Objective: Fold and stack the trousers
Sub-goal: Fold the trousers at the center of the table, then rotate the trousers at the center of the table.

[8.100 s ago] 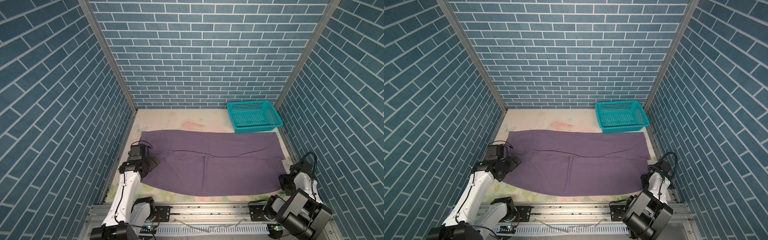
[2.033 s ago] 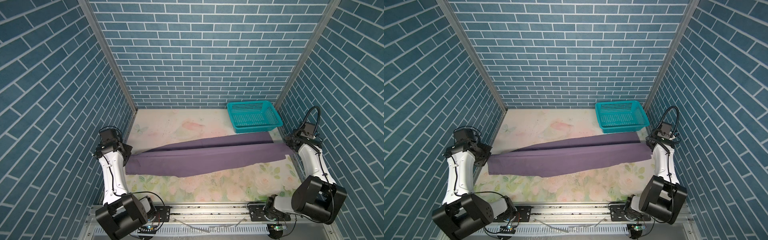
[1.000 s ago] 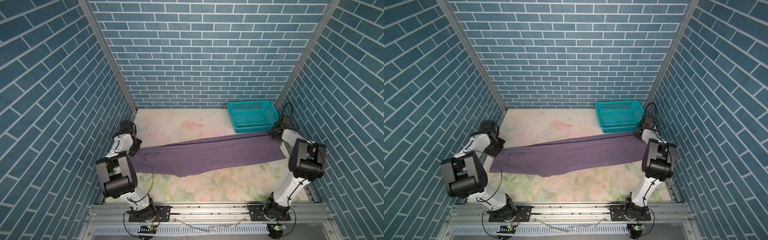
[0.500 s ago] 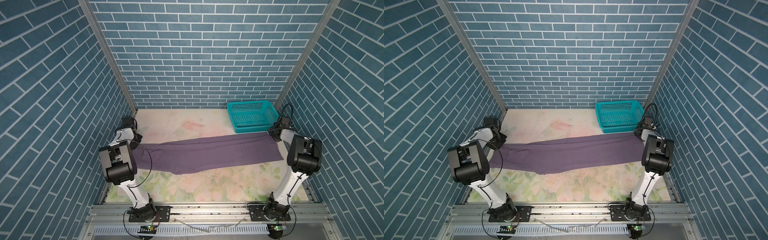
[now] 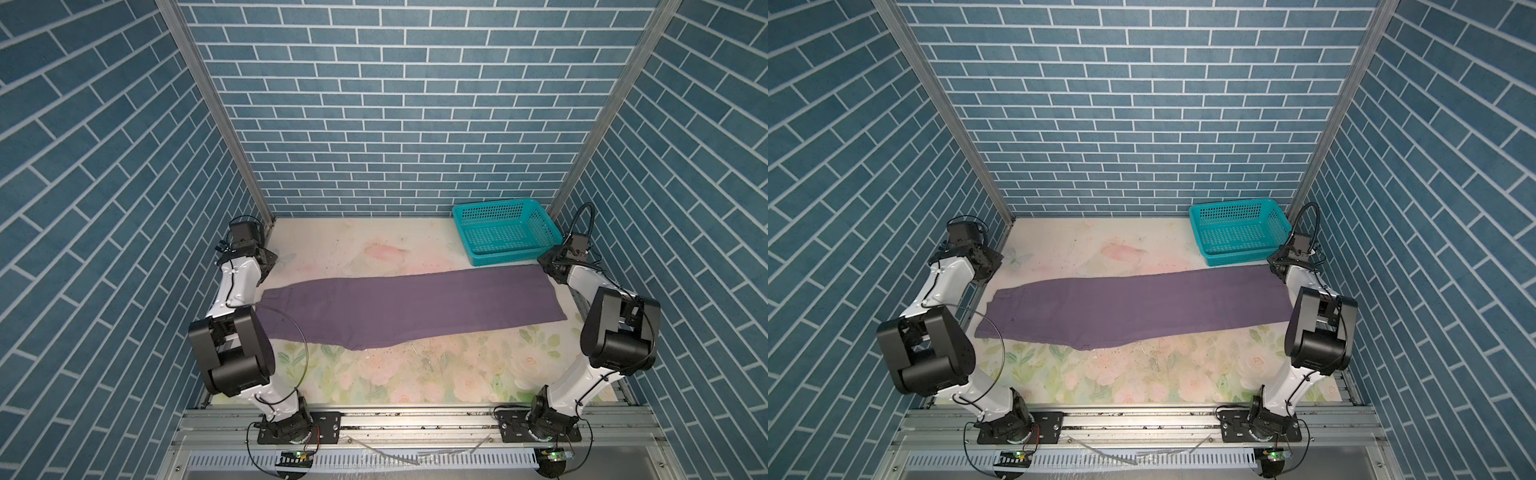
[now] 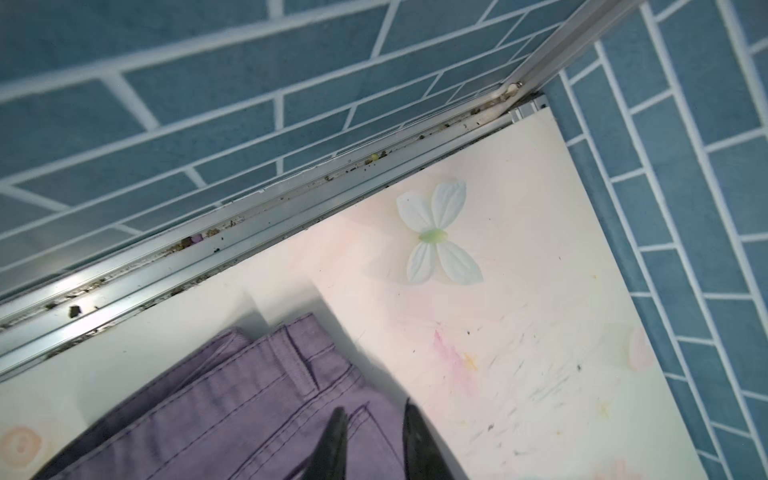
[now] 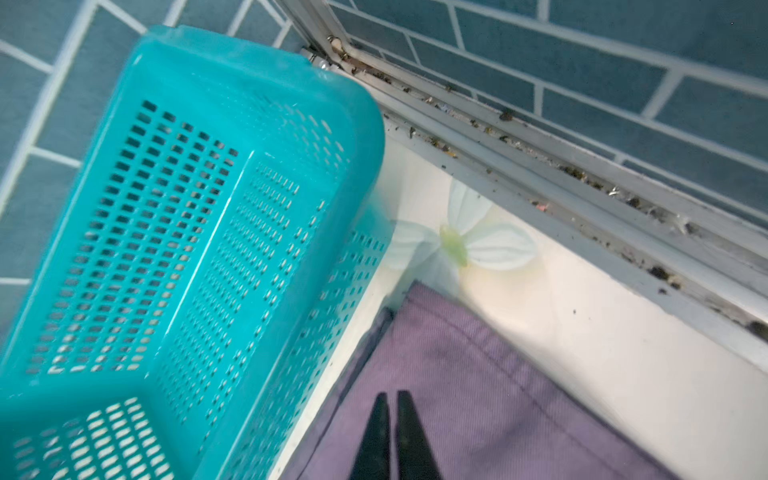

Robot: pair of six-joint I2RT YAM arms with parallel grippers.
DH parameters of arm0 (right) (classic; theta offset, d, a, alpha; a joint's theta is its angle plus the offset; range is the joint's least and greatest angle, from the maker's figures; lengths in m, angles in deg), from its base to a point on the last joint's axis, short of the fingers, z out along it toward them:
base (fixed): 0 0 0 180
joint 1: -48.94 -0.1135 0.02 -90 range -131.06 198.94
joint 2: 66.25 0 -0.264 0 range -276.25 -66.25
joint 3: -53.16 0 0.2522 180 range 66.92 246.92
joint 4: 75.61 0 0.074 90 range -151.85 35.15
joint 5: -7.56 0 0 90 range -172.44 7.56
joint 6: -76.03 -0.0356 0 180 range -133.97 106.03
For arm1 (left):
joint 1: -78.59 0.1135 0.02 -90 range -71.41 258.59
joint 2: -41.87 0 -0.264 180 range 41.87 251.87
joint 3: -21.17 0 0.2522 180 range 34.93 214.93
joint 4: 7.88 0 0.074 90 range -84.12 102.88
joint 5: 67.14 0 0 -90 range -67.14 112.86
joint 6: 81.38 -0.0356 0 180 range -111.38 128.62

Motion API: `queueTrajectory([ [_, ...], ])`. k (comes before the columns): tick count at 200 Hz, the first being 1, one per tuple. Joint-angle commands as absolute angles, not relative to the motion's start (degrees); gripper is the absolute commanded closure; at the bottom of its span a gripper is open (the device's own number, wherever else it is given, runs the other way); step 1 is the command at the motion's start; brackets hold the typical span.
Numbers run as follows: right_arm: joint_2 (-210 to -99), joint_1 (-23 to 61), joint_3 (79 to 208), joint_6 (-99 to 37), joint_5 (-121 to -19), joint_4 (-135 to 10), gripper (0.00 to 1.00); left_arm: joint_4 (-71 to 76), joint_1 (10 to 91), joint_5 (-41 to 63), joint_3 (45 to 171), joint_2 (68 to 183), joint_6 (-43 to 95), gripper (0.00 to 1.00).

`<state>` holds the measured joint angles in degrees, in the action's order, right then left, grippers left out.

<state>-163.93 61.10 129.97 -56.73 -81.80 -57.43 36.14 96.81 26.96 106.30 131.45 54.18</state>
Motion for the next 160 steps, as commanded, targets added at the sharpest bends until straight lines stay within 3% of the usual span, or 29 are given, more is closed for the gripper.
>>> queueTrajectory([
  [1, -160.80, 61.15, 123.61, -55.80, -77.79, -54.89, 0.99, 34.89, 94.33, 24.41, 100.18, 127.95, 54.00, 0.81],
  [19, -157.57, 61.15, 119.16, -56.05, -75.68, -54.08, 0.99, 36.29, 90.65, 24.61, 97.48, 125.38, 52.66, 0.82],
  [48, -151.74, 61.20, 114.42, -54.26, -77.78, -48.97, 0.93, 37.12, 87.05, 23.67, 92.73, 120.50, 51.24, 0.72],
  [67, -149.94, 61.33, 113.67, -52.37, -81.63, -42.55, 0.89, 37.97, 84.29, 23.93, 90.37, 118.02, 49.63, 0.72],
  [75, -149.61, 61.46, 113.41, -51.80, -82.66, -40.75, 0.84, 38.58, 82.97, 24.81, 89.41, 117.18, 49.08, 0.72],
  [99, -149.37, 62.71, 112.88, -51.94, -83.84, -37.67, 0.52, 40.59, 81.19, 26.47, 85.19, 115.67, 48.62, 0.71],
  [119, -150.27, 63.17, 114.40, -51.15, -85.18, -36.08, 0.34, 42.36, 81.19, 28.69, 81.97, 114.43, 48.57, 0.60],
  [139, -153.56, 63.26, 117.97, -49.51, -86.35, -34.49, 0.26, 43.13, 81.22, 30.19, 80.11, 113.98, 48.54, 0.45],
  [160, -158.32, 63.35, 122.09, -47.93, -86.07, -33.29, 0.25, 42.93, 81.19, 30.49, 79.03, 114.59, 49.39, 0.35],
])
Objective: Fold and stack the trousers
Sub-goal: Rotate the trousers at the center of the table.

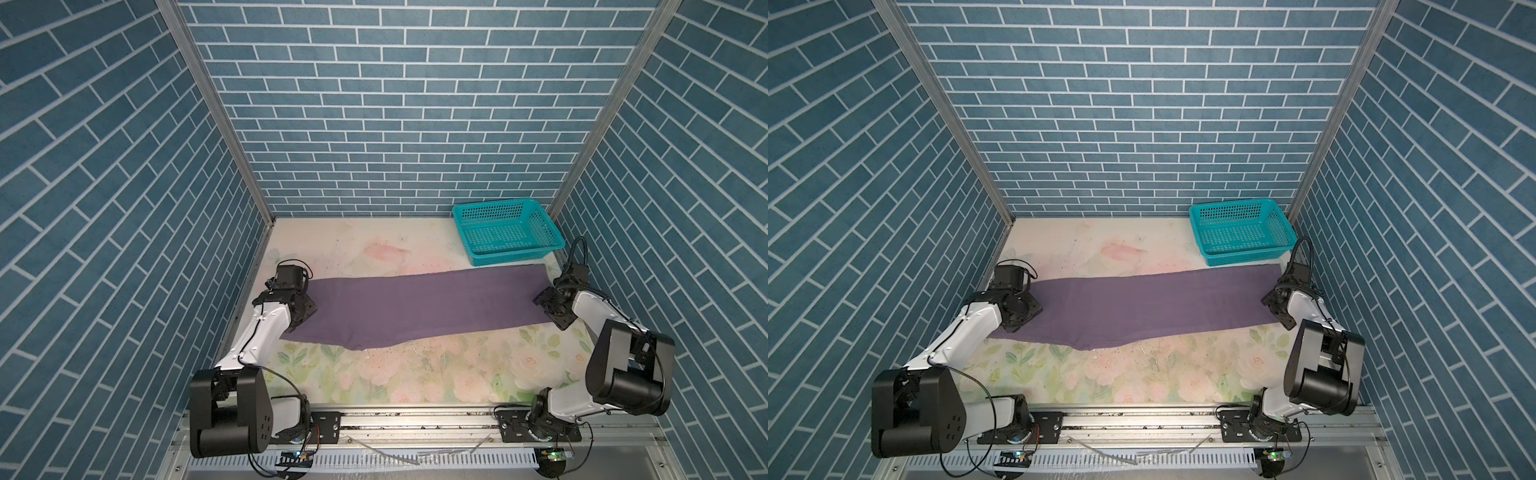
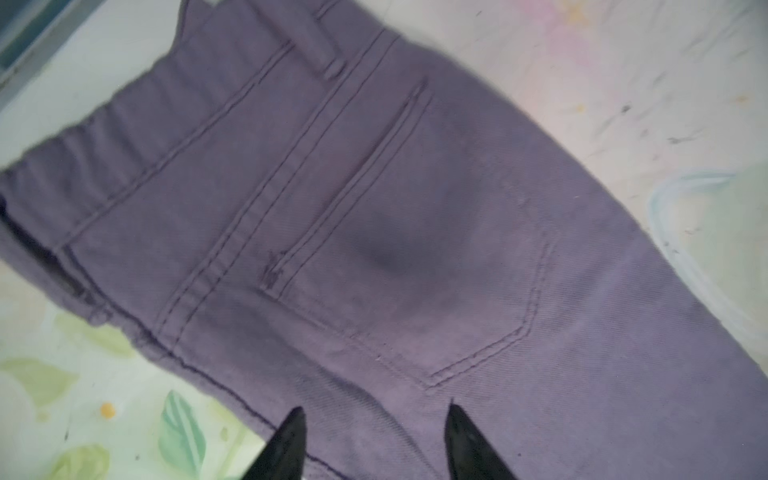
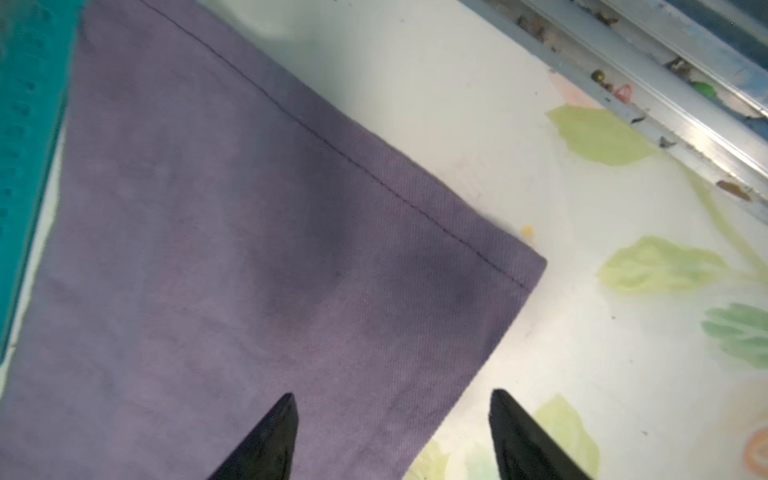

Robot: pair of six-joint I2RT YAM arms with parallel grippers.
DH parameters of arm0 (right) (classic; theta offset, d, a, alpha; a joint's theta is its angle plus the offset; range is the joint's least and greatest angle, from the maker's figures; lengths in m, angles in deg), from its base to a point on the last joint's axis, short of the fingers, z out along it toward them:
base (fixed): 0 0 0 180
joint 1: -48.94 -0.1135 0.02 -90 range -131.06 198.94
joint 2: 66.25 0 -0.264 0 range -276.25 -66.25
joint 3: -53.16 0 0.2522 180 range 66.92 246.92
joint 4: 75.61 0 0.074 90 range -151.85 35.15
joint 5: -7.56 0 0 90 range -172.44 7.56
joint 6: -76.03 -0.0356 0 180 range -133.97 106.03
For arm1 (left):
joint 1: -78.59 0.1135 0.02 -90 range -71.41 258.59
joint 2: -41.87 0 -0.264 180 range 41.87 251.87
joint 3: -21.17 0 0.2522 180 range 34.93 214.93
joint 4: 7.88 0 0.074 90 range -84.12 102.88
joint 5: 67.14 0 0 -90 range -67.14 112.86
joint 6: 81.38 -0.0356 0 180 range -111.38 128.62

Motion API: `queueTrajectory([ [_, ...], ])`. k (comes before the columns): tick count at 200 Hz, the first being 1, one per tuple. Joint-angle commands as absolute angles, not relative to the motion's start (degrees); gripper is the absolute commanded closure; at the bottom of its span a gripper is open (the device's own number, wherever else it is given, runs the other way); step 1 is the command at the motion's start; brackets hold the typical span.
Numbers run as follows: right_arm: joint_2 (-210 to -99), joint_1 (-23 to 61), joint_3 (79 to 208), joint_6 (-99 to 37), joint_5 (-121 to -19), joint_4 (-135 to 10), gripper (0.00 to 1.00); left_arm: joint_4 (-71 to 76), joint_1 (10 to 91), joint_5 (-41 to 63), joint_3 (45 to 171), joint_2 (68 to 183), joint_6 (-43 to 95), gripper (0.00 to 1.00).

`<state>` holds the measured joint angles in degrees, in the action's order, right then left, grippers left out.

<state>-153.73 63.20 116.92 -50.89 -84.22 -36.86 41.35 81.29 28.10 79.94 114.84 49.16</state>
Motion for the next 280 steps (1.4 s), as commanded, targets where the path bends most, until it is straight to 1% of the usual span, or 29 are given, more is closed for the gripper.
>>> queueTrajectory([
  [1, -158.56, 63.35, 122.24, -47.87, -86.02, -33.29, 0.25, 42.87, 81.21, 30.45, 78.99, 114.66, 49.40, 0.35],
  [8, -160.27, 63.41, 123.21, -47.74, -85.79, -33.44, 0.25, 42.57, 81.17, 30.10, 78.89, 115.43, 49.58, 0.28],
  [22, -162.94, 63.68, 124.40, -47.69, -84.93, -34.24, 0.26, 41.65, 81.23, 29.29, 79.11, 117.30, 49.75, 0.28],
  [34, -164.89, 63.87, 124.89, -47.97, -83.57, -35.29, 0.30, 40.70, 81.23, 29.02, 79.27, 119.21, 49.76, 0.30],
  [44, -166.15, 64.01, 124.92, -48.28, -82.52, -36.23, 0.34, 39.90, 81.21, 28.87, 79.48, 121.14, 49.75, 0.36],
  [60, -167.52, 64.05, 124.47, -48.64, -81.24, -37.44, 0.40, 38.56, 81.40, 27.60, 80.07, 124.39, 49.77, 0.51],
  [77, -168.02, 64.16, 123.29, -48.83, -80.27, -38.68, 0.46, 37.56, 81.56, 26.68, 80.69, 127.69, 50.15, 0.64],
  [90, -167.90, 64.36, 122.45, -48.45, -79.74, -39.13, 0.53, 36.96, 81.88, 26.29, 81.19, 129.91, 50.35, 0.70],
  [109, -166.74, 64.82, 121.28, -48.66, -78.42, -39.33, 0.72, 36.18, 82.99, 25.32, 81.69, 132.42, 50.59, 0.81],
  [115, -166.43, 64.91, 120.88, -48.83, -77.83, -39.17, 0.78, 35.81, 83.46, 24.76, 81.77, 133.05, 50.76, 0.85],
  [127, -165.62, 65.09, 120.21, -48.97, -77.78, -38.78, 0.93, 35.55, 85.02, 24.07, 82.02, 133.91, 50.81, 0.96],
  [131, -165.21, 65.12, 119.90, -48.95, -77.74, -38.61, 0.97, 35.51, 85.61, 23.82, 82.08, 134.04, 50.77, 1.00],
  [136, -164.69, 65.09, 119.40, -49.12, -77.78, -38.57, 1.00, 35.65, 86.38, 23.67, 82.25, 134.30, 50.72, 1.00],
  [162, -161.37, 65.10, 116.09, -49.96, -74.29, -38.52, 1.00, 36.11, 91.66, 23.04, 82.59, 133.49, 50.06, 1.00],
  [192, -156.75, 64.19, 110.68, -51.94, -70.53, -39.73, 1.00, 35.83, 97.19, 24.05, 82.89, 129.98, 50.31, 1.00],
  [222, -151.97, 62.54, 105.55, -54.41, -68.60, -40.61, 1.00, 36.09, 99.61, 24.96, 84.71, 127.71, 51.13, 1.00],
  [253, -147.88, 61.24, 102.73, -55.71, -67.60, -39.88, 1.00, 36.99, 100.30, 27.63, 85.14, 124.87, 51.12, 1.00],
  [260, -147.29, 61.24, 102.62, -55.63, -67.38, -39.32, 0.91, 37.08, 100.42, 27.87, 85.16, 124.16, 51.03, 1.00],
  [280, -145.29, 61.29, 103.00, -54.95, -67.01, -37.41, 0.70, 37.43, 100.33, 26.93, 84.81, 122.47, 50.94, 1.00],
])
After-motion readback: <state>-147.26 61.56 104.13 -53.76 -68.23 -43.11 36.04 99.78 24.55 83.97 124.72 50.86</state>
